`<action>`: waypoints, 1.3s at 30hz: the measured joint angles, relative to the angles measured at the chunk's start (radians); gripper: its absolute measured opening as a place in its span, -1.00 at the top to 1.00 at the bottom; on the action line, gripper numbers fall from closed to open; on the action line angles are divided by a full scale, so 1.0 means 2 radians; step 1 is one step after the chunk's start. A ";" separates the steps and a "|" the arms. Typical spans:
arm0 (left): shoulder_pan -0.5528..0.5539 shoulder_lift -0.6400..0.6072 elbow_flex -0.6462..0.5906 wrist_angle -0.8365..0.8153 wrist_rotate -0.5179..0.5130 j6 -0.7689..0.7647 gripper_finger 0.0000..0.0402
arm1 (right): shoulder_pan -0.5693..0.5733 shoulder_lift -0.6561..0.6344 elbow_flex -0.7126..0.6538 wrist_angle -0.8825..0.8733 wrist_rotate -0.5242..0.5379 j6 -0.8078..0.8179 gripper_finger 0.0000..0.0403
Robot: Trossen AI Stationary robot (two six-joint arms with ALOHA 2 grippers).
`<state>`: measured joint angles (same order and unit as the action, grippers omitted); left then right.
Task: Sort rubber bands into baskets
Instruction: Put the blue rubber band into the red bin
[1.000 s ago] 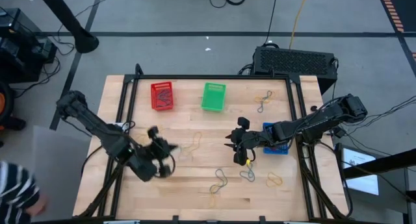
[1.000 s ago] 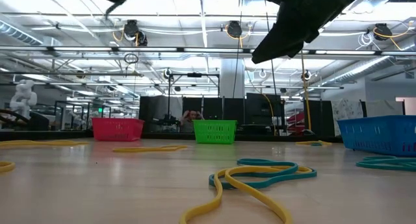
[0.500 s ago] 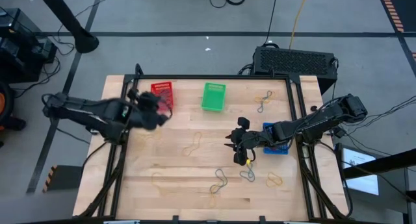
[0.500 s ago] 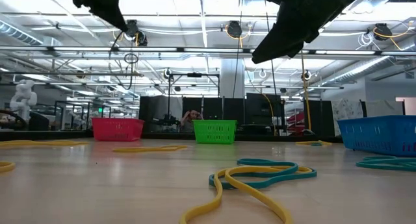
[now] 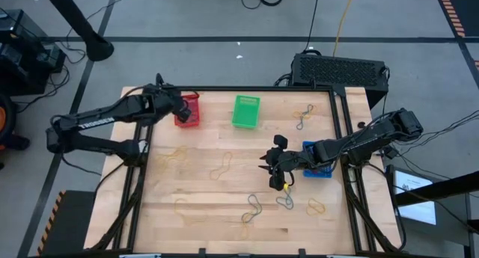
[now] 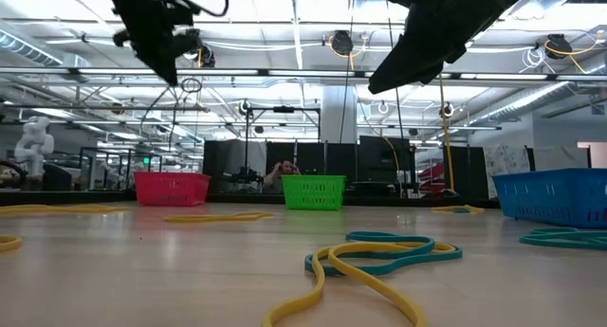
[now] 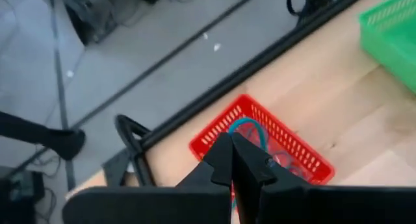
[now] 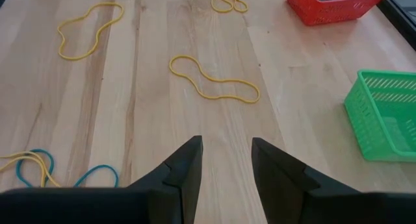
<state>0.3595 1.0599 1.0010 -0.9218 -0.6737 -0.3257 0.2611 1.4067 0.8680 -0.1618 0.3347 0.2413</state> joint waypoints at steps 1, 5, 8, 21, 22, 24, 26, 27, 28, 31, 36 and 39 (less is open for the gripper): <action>0.015 0.000 -0.009 0.010 0.014 0.011 1.00 | 0.000 0.000 0.000 -0.001 0.000 0.000 0.38; 0.068 0.000 -0.051 0.070 0.074 0.028 1.00 | 0.000 0.000 0.000 -0.005 0.000 0.000 0.38; 0.099 0.000 -0.082 0.109 0.122 0.042 1.00 | 0.000 0.000 0.000 -0.009 0.000 0.000 0.38; 0.148 0.000 -0.146 0.129 0.155 0.048 0.92 | 0.000 0.000 0.000 -0.017 0.000 0.000 0.38; 0.148 0.000 -0.146 0.130 0.155 0.048 0.88 | 0.000 0.000 0.000 -0.017 0.000 0.000 0.38; 0.147 0.000 -0.145 0.132 0.155 0.048 0.79 | 0.000 0.000 0.000 -0.017 0.000 0.000 0.38; 0.147 0.000 -0.145 0.132 0.155 0.048 0.70 | 0.000 0.000 0.000 -0.017 0.000 0.000 0.38; 0.147 0.000 -0.145 0.132 0.155 0.048 0.64 | 0.000 0.000 0.000 -0.017 0.000 0.000 0.38; 0.147 0.000 -0.145 0.132 0.156 0.048 0.59 | 0.000 0.000 0.000 -0.017 0.000 0.000 0.38; 0.147 0.000 -0.145 0.132 0.164 0.046 0.45 | 0.000 0.000 0.000 -0.017 0.000 0.000 0.38; 0.147 0.000 -0.145 0.135 0.197 0.036 0.28 | 0.000 0.000 0.000 -0.017 0.000 0.000 0.38; 0.147 0.000 -0.145 0.149 0.224 0.035 0.25 | 0.000 0.000 0.000 -0.017 0.000 0.000 0.38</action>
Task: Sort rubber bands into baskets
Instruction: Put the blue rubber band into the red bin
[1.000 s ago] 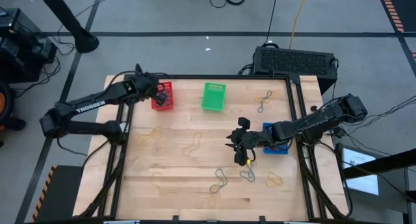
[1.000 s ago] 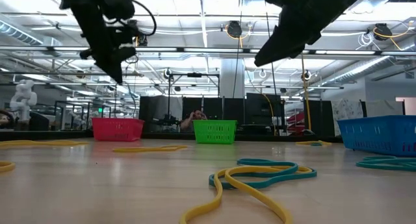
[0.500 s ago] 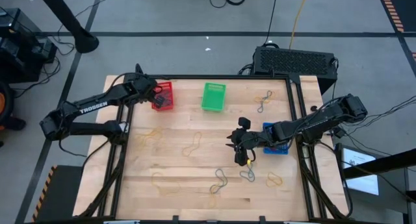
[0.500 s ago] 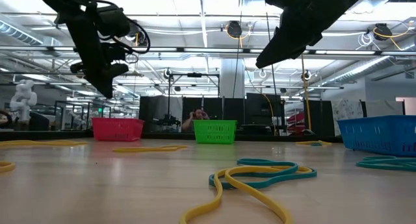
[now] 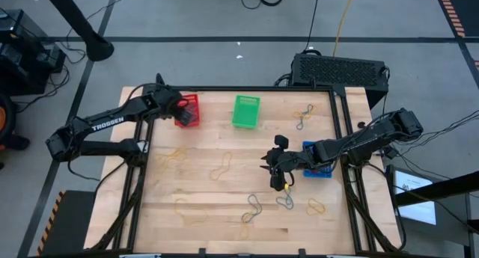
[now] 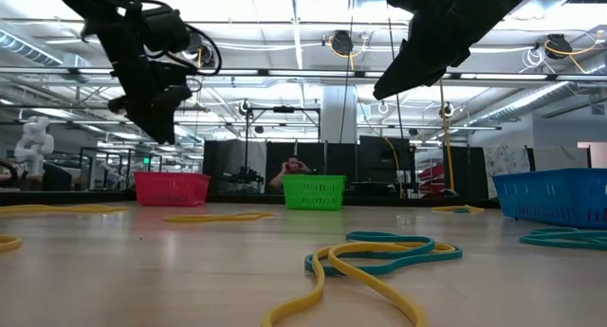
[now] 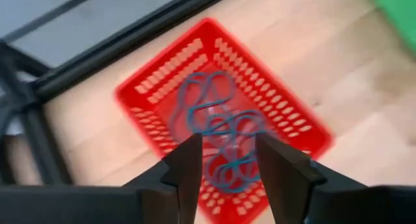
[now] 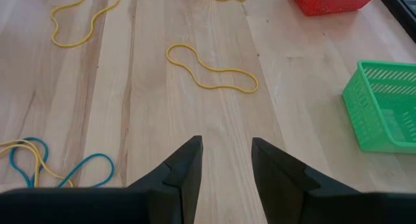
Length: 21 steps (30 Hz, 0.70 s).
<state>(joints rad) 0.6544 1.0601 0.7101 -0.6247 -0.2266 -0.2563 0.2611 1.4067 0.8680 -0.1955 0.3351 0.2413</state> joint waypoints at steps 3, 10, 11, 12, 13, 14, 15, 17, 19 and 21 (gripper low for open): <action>0.000 0.000 0.000 0.021 0.040 -0.001 0.25 | 0.000 0.000 0.000 0.000 0.000 0.000 0.38; -0.011 0.000 0.000 0.052 0.117 -0.027 0.25 | 0.000 0.000 0.000 0.000 0.000 0.000 0.38; -0.017 0.000 0.000 0.053 0.125 -0.027 0.25 | 0.000 0.000 0.000 0.000 0.000 0.000 0.38; -0.026 0.000 0.000 0.056 0.133 -0.030 0.25 | 0.000 0.000 0.000 0.000 0.000 0.000 0.38; -0.036 0.000 0.000 0.061 0.142 -0.031 0.25 | 0.000 0.000 0.000 0.000 0.000 0.000 0.38; -0.049 0.000 0.000 0.069 0.150 -0.035 0.25 | 0.000 0.000 0.000 0.000 0.000 0.000 0.38; -0.065 0.000 0.000 0.078 0.154 -0.037 0.25 | 0.000 0.000 0.000 0.000 0.000 0.000 0.38; -0.103 0.000 0.000 0.096 0.156 -0.037 0.25 | 0.000 0.000 0.000 0.000 0.000 0.002 0.38; -0.147 0.000 0.000 0.115 0.155 -0.035 0.25 | 0.000 0.000 0.000 0.000 0.000 0.003 0.38; -0.195 0.000 0.000 0.137 0.150 -0.028 0.25 | 0.000 0.000 0.000 0.000 0.000 0.003 0.38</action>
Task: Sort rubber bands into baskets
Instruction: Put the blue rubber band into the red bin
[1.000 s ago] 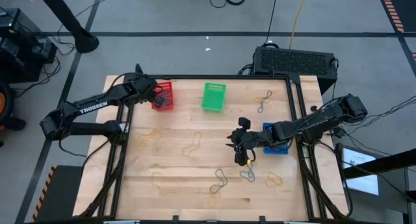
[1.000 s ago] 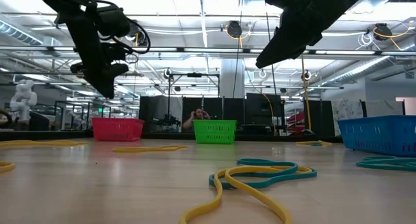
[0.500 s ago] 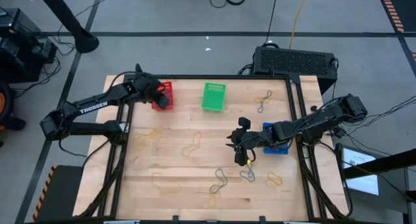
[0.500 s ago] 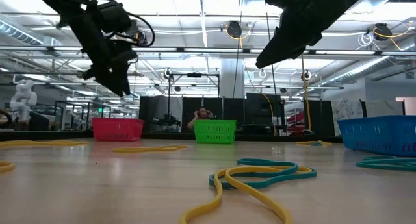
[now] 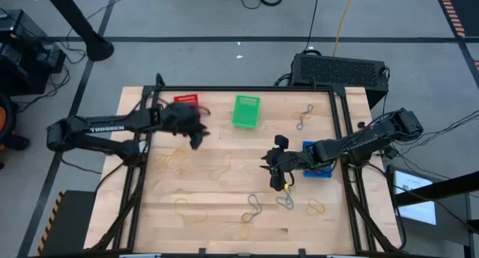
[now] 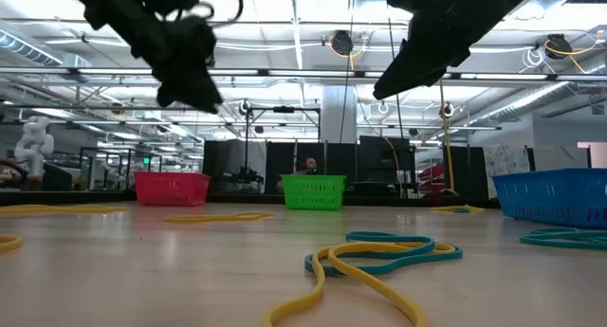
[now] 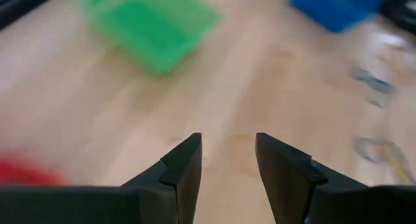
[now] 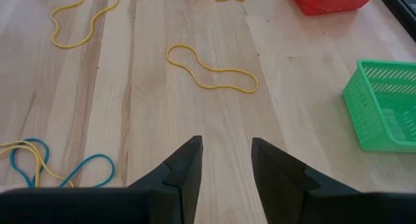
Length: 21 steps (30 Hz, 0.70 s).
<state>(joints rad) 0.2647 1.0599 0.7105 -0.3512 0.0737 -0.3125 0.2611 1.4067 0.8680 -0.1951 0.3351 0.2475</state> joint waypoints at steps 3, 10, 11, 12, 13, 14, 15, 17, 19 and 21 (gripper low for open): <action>-0.073 0.000 -0.002 0.052 -0.012 0.017 0.25 | 0.000 0.000 0.000 0.000 0.000 0.014 0.38; -0.196 0.000 -0.056 0.239 -0.042 0.095 0.25 | 0.002 0.000 0.000 -0.007 -0.056 0.065 0.38; -0.205 0.000 -0.063 0.258 -0.044 0.099 0.25 | 0.002 0.000 0.000 -0.010 -0.073 0.080 0.38; -0.211 0.000 -0.069 0.275 -0.046 0.103 0.25 | 0.002 0.000 0.000 -0.015 -0.094 0.098 0.38; -0.218 0.000 -0.075 0.291 -0.046 0.108 0.25 | 0.002 0.000 0.000 -0.025 -0.123 0.116 0.38; -0.224 0.000 -0.080 0.303 -0.046 0.111 0.25 | 0.003 0.000 0.000 -0.037 -0.157 0.134 0.38; -0.230 0.004 -0.084 0.313 -0.046 0.113 0.25 | 0.006 0.000 0.000 -0.051 -0.188 0.151 0.38; -0.241 0.014 -0.090 0.334 -0.047 0.129 0.25 | 0.019 0.000 0.000 -0.077 -0.223 0.183 0.38; -0.249 0.030 -0.097 0.360 -0.047 0.144 0.25 | 0.037 0.000 0.000 -0.092 -0.234 0.201 0.38; -0.255 0.052 -0.098 0.385 -0.047 0.155 0.25 | 0.057 0.000 0.000 -0.093 -0.238 0.220 0.38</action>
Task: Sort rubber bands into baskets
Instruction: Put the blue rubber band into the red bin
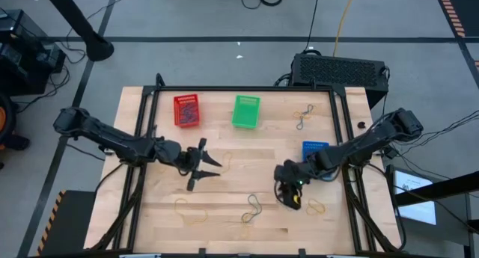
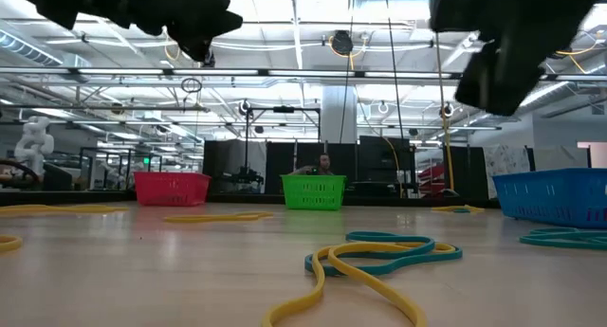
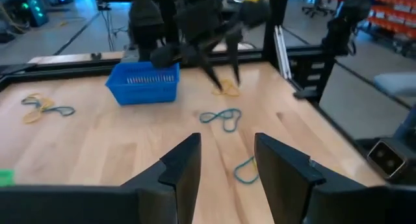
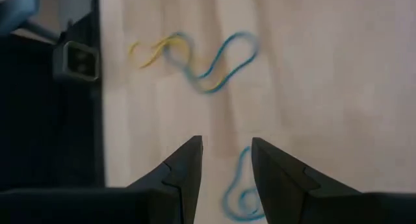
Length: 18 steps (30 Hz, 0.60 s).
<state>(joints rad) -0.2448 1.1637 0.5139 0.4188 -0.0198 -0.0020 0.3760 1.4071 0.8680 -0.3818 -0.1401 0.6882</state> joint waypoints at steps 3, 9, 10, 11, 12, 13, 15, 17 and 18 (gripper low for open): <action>-0.005 0.035 -0.001 0.022 0.000 0.006 0.25 | 0.034 0.000 0.000 0.015 0.000 0.002 0.38; -0.005 0.075 -0.001 0.040 0.002 0.008 0.25 | 0.089 0.000 0.000 0.000 0.065 -0.050 0.38; -0.005 0.077 -0.001 0.044 0.004 0.008 0.25 | 0.093 0.001 0.000 -0.010 0.082 -0.055 0.38; -0.006 0.079 -0.001 0.046 0.006 0.007 0.25 | 0.096 0.003 0.000 -0.019 0.098 -0.058 0.38; -0.006 0.079 -0.001 0.048 0.006 0.007 0.25 | 0.097 0.006 0.000 -0.028 0.111 -0.061 0.38; -0.006 0.079 -0.001 0.051 0.006 0.006 0.25 | 0.098 0.010 0.000 -0.036 0.121 -0.062 0.38; -0.005 0.078 -0.001 0.058 0.007 0.006 0.25 | 0.098 0.022 0.000 -0.043 0.124 -0.062 0.38; -0.006 0.078 -0.001 0.066 0.009 0.006 0.25 | 0.098 0.039 0.000 -0.043 0.123 -0.063 0.38; -0.005 0.078 -0.001 0.068 0.011 0.006 0.25 | 0.098 0.048 0.000 -0.043 0.123 -0.064 0.38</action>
<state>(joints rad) -0.2558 1.3203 0.5123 0.5548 0.0030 0.0109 0.5716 1.5030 0.8684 -0.4683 0.1060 0.5607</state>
